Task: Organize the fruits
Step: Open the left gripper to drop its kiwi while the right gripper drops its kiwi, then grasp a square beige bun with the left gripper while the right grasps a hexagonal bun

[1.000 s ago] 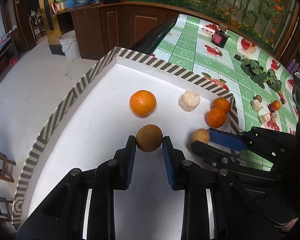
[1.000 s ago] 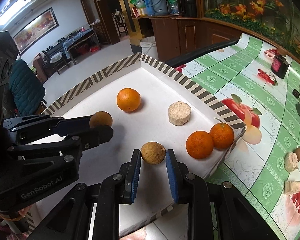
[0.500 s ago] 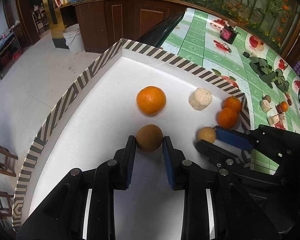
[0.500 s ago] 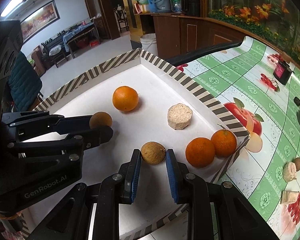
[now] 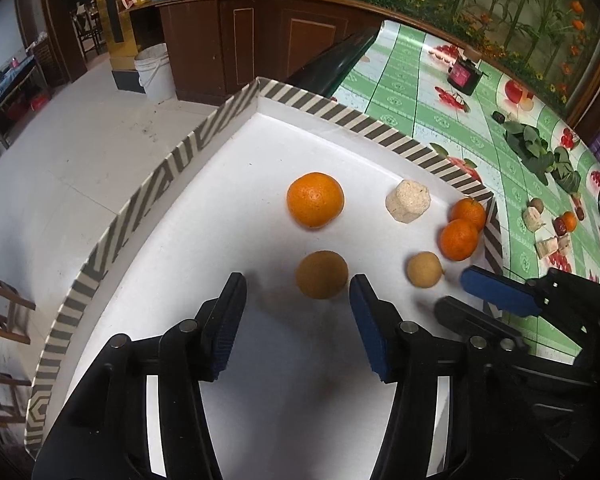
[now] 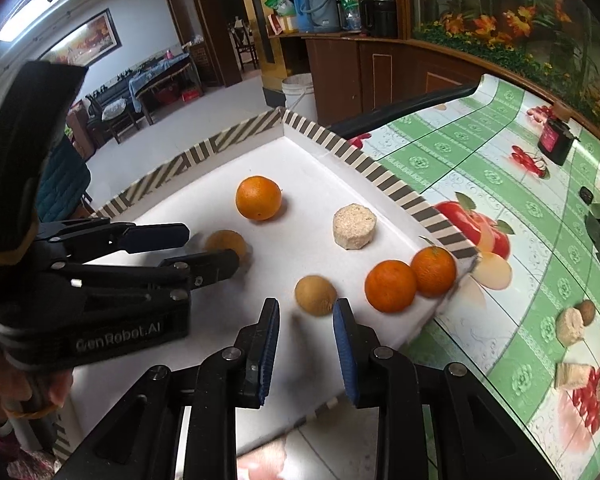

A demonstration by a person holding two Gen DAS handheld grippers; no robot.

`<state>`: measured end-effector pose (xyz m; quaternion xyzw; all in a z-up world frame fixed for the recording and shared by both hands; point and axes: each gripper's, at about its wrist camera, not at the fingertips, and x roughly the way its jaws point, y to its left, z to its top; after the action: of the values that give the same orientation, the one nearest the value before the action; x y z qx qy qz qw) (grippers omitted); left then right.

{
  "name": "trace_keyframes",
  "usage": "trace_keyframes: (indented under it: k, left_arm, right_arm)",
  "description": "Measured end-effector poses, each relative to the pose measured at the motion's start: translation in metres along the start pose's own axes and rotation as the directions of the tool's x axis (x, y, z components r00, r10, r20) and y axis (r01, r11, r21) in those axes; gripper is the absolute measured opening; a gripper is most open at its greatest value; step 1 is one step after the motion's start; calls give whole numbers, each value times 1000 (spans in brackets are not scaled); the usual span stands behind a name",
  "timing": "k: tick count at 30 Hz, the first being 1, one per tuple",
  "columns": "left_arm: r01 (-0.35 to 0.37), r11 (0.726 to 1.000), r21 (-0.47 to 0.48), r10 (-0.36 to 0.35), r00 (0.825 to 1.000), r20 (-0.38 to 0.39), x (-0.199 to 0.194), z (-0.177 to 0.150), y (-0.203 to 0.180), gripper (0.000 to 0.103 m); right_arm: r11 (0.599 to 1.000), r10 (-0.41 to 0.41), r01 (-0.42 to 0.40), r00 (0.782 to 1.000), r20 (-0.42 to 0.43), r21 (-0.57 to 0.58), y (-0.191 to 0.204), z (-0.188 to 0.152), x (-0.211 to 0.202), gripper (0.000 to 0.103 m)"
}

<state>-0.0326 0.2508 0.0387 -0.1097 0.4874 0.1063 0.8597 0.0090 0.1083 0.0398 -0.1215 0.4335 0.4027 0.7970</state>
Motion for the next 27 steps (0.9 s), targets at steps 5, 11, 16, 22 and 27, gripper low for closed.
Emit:
trace_keyframes:
  k: [5,11,16,22,27]
  left_arm:
    - [-4,1000,13,3,999,44,-14,-3,-6,54]
    - [3,999,42,-8,995,101,-34,-8,-23,54]
    - [19,997,78,-29,992,125,-42,-13,-45,54]
    - [71,991,117,-83,991,107,-41,-19,-77,54]
    - [111,982,152,-123,990,72,-34,-25,-105,54]
  right_arm:
    - [1000,-3,2,1000,29,22,-5,-7,-17,27]
    - [997,-13,9,998,65,71,-20,-20,-37,27]
    - [992,-39,29,996,75,126,-39,-33,-48,27]
    - [980,-92,78,993,72,183,-69,-58,-66,27]
    - [959,-148,130,987,55,251,-106,-85,-82,27]
